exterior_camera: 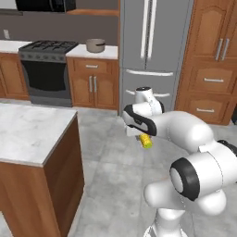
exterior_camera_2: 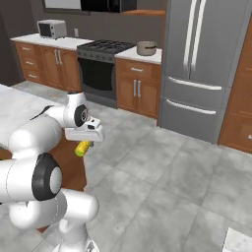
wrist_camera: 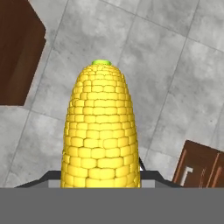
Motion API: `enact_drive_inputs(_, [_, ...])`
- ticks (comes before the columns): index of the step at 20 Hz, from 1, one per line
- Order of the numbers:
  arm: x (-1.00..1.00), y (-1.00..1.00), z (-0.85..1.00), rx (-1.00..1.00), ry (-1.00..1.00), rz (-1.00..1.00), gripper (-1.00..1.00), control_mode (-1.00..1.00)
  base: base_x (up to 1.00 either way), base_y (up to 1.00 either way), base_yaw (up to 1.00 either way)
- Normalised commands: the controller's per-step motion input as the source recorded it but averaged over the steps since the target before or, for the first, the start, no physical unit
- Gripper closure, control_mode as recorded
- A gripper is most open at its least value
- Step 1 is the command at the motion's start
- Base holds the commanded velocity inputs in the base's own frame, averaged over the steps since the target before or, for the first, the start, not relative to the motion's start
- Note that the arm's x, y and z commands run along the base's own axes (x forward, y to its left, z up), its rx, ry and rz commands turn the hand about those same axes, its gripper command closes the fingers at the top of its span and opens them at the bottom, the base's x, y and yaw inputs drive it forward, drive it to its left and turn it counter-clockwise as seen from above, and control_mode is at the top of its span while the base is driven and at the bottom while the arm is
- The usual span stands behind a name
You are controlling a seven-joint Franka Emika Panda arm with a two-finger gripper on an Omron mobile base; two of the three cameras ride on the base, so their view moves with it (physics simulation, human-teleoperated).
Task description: Turn on the sink faucet. Then move the corn from the counter to the sink. Turn off the sink. Move the vegetable from the sink to the pot next to the stove. Finally move the pot to the front right burner.
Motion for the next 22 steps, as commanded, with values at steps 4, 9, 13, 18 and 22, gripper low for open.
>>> enact_drive_inputs(4, [0.00,0.00,0.00,0.00,0.00,0.00,1.00,1.00,0.93,0.00,-0.11])
enact_drive_inputs(9, [0.00,0.00,0.00,0.00,0.00,0.00,1.00,1.00,0.98,0.07,-0.03])
enact_drive_inputs(13, [0.00,0.00,0.00,0.00,0.00,0.00,1.00,1.00,1.00,0.14,0.00])
enact_drive_inputs(18, [0.00,0.00,0.00,0.00,0.00,0.00,1.00,1.00,1.00,0.15,0.02])
enact_drive_inputs(22, [0.00,0.00,0.00,0.00,0.00,0.00,1.00,1.00,1.00,0.08,0.04])
